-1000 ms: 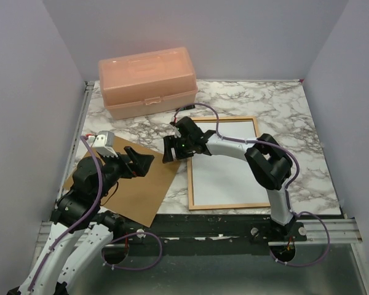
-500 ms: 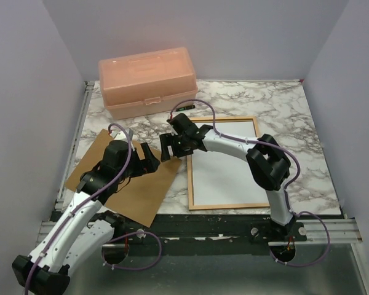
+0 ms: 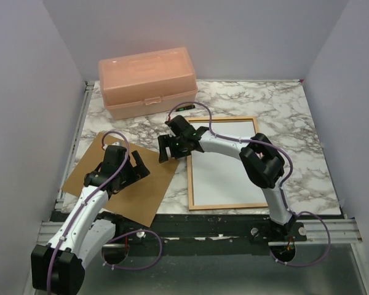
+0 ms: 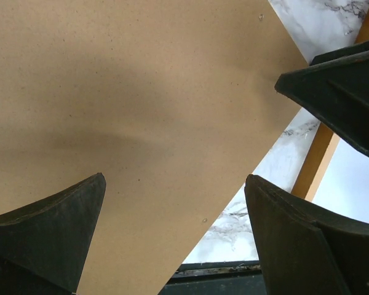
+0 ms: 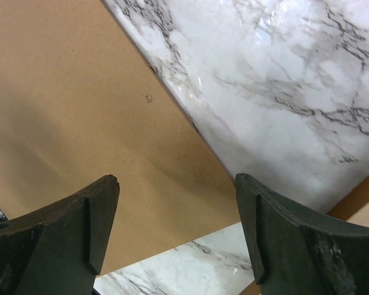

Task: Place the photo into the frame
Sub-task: Adjust the photo frame item at the center of the board.

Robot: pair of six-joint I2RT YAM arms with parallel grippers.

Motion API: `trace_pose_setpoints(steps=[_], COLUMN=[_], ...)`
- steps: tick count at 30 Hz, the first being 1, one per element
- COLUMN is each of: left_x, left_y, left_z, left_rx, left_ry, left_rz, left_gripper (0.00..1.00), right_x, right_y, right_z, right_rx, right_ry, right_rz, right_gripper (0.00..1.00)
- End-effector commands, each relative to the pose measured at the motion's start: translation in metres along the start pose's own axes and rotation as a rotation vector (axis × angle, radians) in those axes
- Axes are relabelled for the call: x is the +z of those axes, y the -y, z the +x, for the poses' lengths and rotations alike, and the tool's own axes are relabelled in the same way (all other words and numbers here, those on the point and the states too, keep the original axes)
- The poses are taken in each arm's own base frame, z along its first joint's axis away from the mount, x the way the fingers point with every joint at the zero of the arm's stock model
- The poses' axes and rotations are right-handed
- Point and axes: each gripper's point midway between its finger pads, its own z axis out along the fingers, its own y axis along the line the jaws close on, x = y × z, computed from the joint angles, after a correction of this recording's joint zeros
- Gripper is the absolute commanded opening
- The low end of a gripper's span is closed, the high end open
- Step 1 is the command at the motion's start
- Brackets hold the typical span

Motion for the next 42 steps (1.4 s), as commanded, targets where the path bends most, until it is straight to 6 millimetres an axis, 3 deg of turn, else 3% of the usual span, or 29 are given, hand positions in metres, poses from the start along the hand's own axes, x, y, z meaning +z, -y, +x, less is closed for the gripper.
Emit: trace_pose_setpoints(steps=[1,13,19,25,28,35,42], left_x=[-0.002,-0.003,0.000,0.002,0.003,-0.001,0.002], left_y=[0.015,0.006,-0.004,-0.012,-0.018,-0.039,-0.055], left_z=[-0.003,-0.003,0.000,0.004,0.007,0.006,0.011], left_rx=[-0.012,-0.037,-0.063,-0.094,-0.119,-0.177,-0.223], left_ry=[-0.006,-0.006,-0.025,-0.037,-0.042,0.003,0.023], left_rz=[0.083,0.032,-0.028,-0.075,-0.108,-0.220,-0.291], left_gripper=[0.99,0.99,0.98,0.99,0.99,0.98,0.98], right_x=[-0.012,-0.054,-0.072,-0.089,-0.094,-0.099,-0.096], right_y=[-0.009,-0.005,0.003,-0.010,-0.009,0.006,0.018], right_z=[0.066,0.112,0.147,0.166,0.164,0.133,0.103], right_rx=[0.044,0.142,0.187,0.200,0.205,0.181,0.187], right_ry=[-0.195,-0.251,-0.280,-0.266,-0.229,-0.135,-0.094], right_rz=[-0.041,-0.073,-0.057,-0.098,-0.094,0.029,0.044], right_gripper=[0.83,0.83,0.83,0.82,0.82,0.85,0.86])
